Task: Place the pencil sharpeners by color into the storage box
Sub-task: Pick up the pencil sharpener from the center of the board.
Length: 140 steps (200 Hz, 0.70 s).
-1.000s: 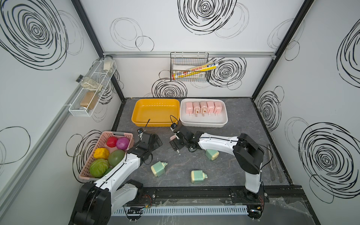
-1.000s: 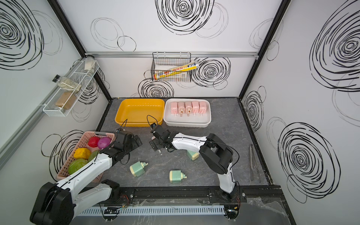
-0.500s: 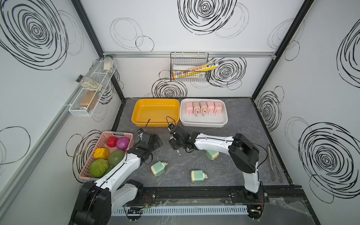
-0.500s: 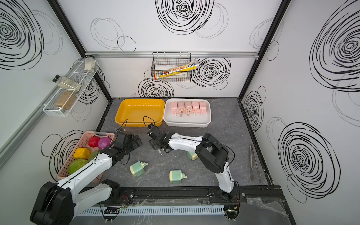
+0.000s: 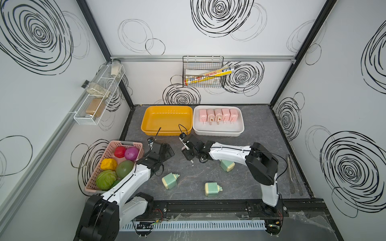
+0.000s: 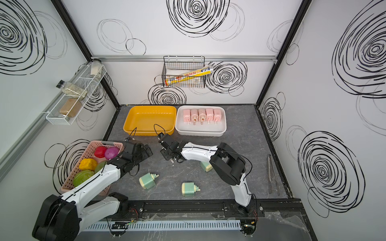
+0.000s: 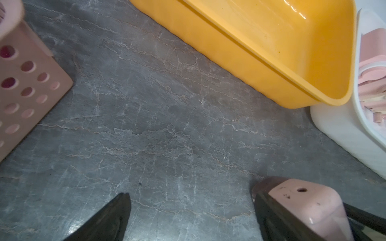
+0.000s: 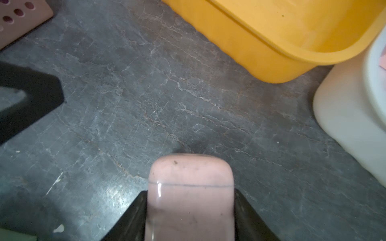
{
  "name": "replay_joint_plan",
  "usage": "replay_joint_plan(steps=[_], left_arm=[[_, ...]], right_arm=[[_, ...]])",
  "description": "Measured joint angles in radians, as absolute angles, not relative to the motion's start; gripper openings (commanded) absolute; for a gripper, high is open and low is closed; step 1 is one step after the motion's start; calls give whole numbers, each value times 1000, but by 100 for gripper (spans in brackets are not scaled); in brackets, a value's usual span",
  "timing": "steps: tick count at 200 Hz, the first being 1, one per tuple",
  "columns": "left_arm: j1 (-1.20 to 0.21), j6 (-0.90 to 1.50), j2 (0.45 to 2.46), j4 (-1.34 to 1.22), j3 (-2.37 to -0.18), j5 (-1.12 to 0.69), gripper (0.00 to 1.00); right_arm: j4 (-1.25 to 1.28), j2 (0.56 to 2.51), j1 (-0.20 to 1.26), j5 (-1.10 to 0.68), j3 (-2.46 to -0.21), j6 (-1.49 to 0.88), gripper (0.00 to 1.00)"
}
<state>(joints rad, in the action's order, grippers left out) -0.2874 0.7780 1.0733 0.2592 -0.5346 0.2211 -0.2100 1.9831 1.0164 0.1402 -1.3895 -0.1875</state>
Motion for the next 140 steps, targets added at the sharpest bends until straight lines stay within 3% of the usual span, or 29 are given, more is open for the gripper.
replay_joint_plan(steps=[44, 99, 140], left_arm=[[-294, 753, 1089, 258, -535, 186, 99], [-348, 729, 1065, 236, -535, 179, 99], [-400, 706, 1052, 198, -539, 163, 99]], right_arm=[[-261, 1943, 965, -60, -1390, -31, 0], [-289, 1812, 799, -343, -1396, 215, 0], [-322, 1766, 719, -438, -1430, 431, 0]])
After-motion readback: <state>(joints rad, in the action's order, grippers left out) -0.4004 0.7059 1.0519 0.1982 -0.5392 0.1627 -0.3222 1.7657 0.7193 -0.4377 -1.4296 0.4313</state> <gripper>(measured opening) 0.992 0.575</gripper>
